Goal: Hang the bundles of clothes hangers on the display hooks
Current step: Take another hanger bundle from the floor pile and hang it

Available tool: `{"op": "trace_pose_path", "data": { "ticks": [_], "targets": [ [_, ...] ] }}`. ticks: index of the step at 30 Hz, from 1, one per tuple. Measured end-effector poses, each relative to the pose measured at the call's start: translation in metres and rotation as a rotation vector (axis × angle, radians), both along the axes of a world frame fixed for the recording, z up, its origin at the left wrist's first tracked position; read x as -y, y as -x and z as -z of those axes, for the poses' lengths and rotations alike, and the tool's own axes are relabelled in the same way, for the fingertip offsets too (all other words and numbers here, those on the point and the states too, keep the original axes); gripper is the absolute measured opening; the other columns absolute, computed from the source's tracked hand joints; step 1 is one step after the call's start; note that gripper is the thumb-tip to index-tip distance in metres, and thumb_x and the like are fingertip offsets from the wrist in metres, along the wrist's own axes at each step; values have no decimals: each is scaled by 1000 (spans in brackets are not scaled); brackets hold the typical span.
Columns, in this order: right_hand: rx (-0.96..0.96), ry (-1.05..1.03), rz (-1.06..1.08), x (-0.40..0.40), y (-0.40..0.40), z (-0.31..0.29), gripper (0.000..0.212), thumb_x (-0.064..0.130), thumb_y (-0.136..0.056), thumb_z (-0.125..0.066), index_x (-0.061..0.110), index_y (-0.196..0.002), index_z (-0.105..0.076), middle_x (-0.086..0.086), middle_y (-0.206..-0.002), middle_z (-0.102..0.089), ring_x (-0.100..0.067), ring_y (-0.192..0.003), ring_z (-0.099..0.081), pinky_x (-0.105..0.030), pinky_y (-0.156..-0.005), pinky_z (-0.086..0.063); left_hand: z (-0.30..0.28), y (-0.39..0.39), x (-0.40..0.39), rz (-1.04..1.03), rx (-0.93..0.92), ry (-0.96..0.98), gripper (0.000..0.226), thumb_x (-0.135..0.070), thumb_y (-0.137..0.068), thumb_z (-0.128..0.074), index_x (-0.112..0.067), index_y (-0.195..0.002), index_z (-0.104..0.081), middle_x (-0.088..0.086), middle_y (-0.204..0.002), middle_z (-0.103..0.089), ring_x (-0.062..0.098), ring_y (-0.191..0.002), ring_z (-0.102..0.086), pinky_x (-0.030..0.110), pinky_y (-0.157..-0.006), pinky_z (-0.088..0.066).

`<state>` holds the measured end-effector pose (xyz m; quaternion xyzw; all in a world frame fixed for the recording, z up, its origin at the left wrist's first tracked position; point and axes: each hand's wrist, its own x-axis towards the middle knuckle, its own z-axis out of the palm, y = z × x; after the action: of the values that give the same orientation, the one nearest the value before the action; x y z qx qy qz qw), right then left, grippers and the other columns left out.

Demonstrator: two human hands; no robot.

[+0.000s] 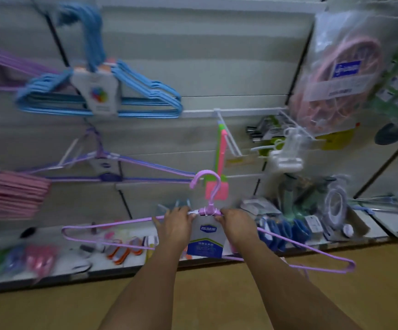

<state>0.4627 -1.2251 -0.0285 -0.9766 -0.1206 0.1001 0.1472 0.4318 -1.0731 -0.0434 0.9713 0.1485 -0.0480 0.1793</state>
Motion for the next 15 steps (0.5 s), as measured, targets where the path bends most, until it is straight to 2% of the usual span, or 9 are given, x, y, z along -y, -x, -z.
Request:
{"op": "trace_pose_path", "data": {
  "ticks": [3,5,8,12,15],
  "targets": [
    [-10,-19,-42,-52,10,2,24,38,-101,-40,21,-91,-53,-10,-105,-66,-27,-97,-61,-28,-68,-33,2,19,-51,-66,2,7,34,-41,-101,-32,-29,-127,-51,-3,-130,-54,20,-125,-45,59,-111,-18],
    [-4,-17,-80,-84,16,3,24,39,-101,-39,22,-89,-50,-9,-104,-65,-26,-96,-61,-28,-68,-33,5,30,-82,-108,17,23,33,-40,-101,-33,-28,-126,-52,-2,-127,-55,20,-123,-46,59,-110,-21],
    [20,-1,-133,-121,22,5,33,40,-101,-37,16,-106,-60,-10,-108,-65,-28,-100,-61,-28,-69,-35,10,41,-117,-158,32,71,30,-38,-101,-35,-25,-119,-54,0,-121,-57,22,-116,-47,56,-104,-33],
    [48,22,-185,-157,20,9,35,39,-102,-35,19,-120,-57,-9,-109,-66,-26,-99,-63,-31,-71,-40,16,46,-149,-226,70,104,28,-36,-101,-37,-22,-115,-56,2,-118,-58,22,-113,-49,45,-98,-38],
    [76,45,-237,-181,10,13,33,37,-103,-35,17,-114,-59,-6,-106,-67,-22,-96,-64,-27,-67,-39,21,40,-171,-243,96,125,28,-32,-101,-38,-19,-116,-57,5,-115,-59,22,-110,-49,40,-94,-41]
  ]
}}
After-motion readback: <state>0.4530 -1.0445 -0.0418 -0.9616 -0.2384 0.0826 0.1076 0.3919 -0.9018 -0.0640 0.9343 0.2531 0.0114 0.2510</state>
